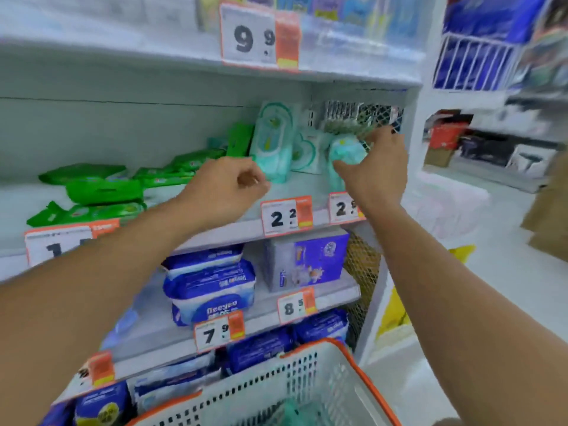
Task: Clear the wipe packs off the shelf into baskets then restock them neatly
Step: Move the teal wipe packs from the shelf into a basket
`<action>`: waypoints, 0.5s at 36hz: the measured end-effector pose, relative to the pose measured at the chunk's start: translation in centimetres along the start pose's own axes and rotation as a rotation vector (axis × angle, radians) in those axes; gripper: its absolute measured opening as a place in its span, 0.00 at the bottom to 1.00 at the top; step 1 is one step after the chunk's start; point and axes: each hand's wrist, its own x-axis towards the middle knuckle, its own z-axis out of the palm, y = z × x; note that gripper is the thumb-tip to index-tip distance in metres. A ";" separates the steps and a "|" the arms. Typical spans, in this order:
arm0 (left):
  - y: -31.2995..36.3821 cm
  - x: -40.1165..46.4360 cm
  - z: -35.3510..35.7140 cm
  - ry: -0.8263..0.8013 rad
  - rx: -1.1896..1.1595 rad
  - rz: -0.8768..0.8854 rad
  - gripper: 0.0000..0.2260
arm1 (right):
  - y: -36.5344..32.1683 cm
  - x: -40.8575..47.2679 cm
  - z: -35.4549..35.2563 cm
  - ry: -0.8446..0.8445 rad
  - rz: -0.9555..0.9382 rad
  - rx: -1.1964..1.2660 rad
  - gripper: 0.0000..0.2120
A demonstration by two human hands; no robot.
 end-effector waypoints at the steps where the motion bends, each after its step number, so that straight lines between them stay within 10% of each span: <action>1: -0.6 0.9 0.5 -0.074 0.121 -0.041 0.09 | 0.9 0.5 0.4 -0.052 0.058 -0.040 0.39; 4: -2.0 2.0 2.1 -0.410 0.470 -0.173 0.18 | 2.9 1.0 2.0 -0.233 0.201 -0.013 0.52; 7: -1.5 3.0 2.9 -0.399 0.546 -0.210 0.20 | 3.8 1.6 4.2 -0.374 0.280 0.003 0.55; 15: -1.3 7.7 2.7 -0.272 -0.113 -0.493 0.20 | 0.0 0.5 8.1 -0.551 -0.064 0.188 0.02; 18: -3.6 9.1 2.0 -0.208 -0.183 -0.561 0.45 | -0.5 1.4 8.2 -0.298 -0.005 0.252 0.04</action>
